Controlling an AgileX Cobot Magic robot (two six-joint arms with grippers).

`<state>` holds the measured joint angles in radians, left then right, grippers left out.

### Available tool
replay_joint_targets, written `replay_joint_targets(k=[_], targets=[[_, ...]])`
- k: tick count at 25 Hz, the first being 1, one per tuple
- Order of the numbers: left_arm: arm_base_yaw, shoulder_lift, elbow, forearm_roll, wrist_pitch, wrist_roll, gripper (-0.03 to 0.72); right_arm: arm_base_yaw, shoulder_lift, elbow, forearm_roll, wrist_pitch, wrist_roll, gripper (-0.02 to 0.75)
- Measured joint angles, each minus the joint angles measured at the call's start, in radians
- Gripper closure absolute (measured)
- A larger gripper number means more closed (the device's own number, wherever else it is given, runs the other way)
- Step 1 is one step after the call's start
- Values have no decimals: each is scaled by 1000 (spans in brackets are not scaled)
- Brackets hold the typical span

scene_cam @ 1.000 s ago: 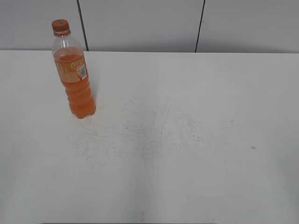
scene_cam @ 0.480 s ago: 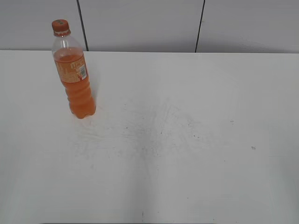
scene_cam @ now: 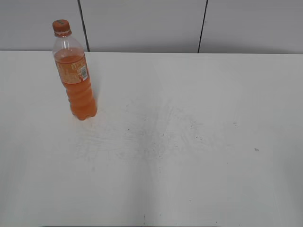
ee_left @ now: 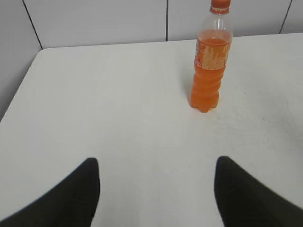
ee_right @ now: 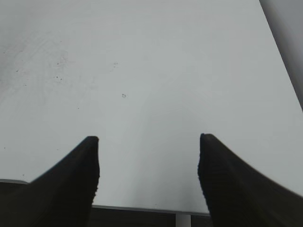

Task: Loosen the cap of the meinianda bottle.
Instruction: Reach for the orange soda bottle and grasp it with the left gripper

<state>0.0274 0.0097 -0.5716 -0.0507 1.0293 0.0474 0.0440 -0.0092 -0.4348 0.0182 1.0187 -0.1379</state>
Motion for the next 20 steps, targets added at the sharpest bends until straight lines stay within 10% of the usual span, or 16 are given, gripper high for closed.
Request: replay_joint_targets(k=[8, 20], targets=[[-48, 295, -85, 21, -300, 8, 221, 0, 0, 0, 0, 0, 0, 244], [-202, 921, 65, 124, -1233, -23, 221, 0, 0, 0, 0, -1, 0, 244]])
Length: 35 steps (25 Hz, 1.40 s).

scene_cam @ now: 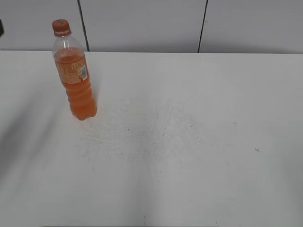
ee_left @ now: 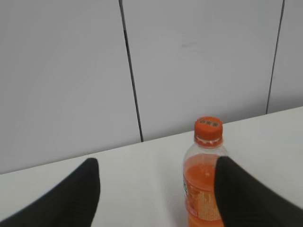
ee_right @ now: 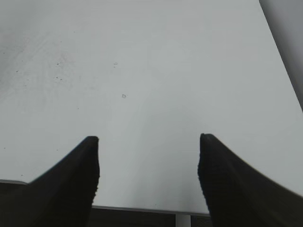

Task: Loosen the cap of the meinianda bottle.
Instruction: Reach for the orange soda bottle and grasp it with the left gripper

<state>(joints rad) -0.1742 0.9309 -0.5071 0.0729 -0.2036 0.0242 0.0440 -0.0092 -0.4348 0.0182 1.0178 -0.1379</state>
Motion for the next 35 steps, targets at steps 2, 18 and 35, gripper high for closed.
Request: replay_joint_targets(k=[2, 18, 35], targets=[[-1, 74, 59, 88, -148, -68, 221, 0, 0, 0, -1, 0, 0, 244], [315, 743, 21, 896, -879, -355, 60, 0, 0, 0, -1, 0, 0, 244], [319, 1189, -440, 1186, -966, -486, 36, 0, 0, 0, -1, 0, 0, 244]])
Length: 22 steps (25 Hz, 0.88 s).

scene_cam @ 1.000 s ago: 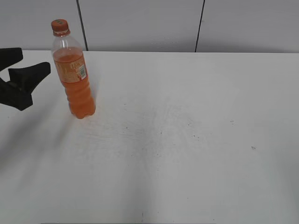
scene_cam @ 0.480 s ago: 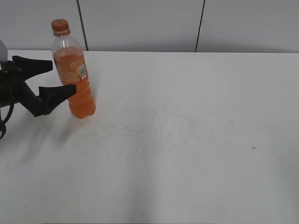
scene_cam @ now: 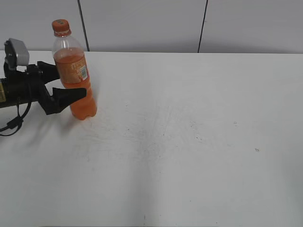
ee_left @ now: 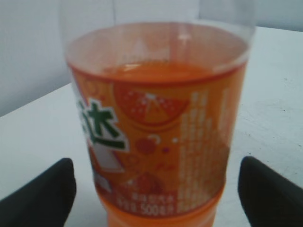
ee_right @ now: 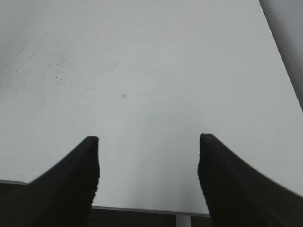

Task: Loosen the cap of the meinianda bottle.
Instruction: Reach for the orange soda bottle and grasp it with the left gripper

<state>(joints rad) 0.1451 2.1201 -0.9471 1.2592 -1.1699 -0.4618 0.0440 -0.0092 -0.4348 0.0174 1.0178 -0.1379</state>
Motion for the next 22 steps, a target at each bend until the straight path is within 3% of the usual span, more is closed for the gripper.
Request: replay_joint_targets(k=[6, 12, 15, 22], targets=[[-13, 48, -86, 54, -24, -41, 157, 0, 0, 0, 0, 0, 0, 244], [-24, 59, -146, 85, -39, -81, 202, 0, 0, 0, 0, 0, 0, 244], [-24, 66, -151, 93, -42, -92, 265, 0, 0, 0, 0, 0, 0, 244], [-24, 66, -152, 95, -42, -96, 267, 0, 0, 0, 0, 0, 0, 244]])
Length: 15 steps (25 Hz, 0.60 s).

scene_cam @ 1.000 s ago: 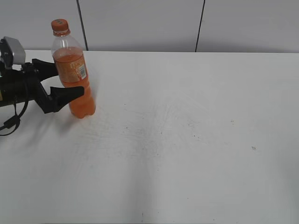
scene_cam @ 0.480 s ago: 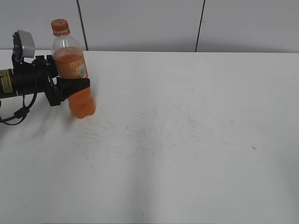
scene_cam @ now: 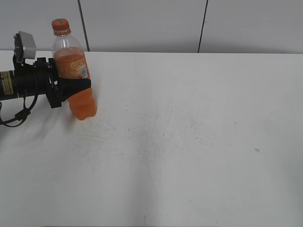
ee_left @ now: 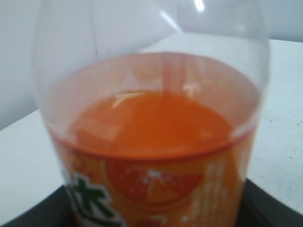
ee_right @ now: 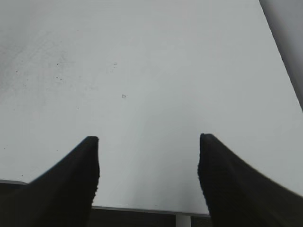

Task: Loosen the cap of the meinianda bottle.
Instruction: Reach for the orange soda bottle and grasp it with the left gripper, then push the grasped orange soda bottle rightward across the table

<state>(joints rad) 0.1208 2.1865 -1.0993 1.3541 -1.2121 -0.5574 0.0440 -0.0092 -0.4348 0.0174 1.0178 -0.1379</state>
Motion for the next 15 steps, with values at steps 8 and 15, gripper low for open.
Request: replay_joint_targets(k=[8, 15], targets=[[-13, -40, 26, 23, 36, -25, 267, 0, 0, 0, 0, 0, 0, 244], [-49, -120, 102, 64, 58, -30, 267, 0, 0, 0, 0, -1, 0, 244]])
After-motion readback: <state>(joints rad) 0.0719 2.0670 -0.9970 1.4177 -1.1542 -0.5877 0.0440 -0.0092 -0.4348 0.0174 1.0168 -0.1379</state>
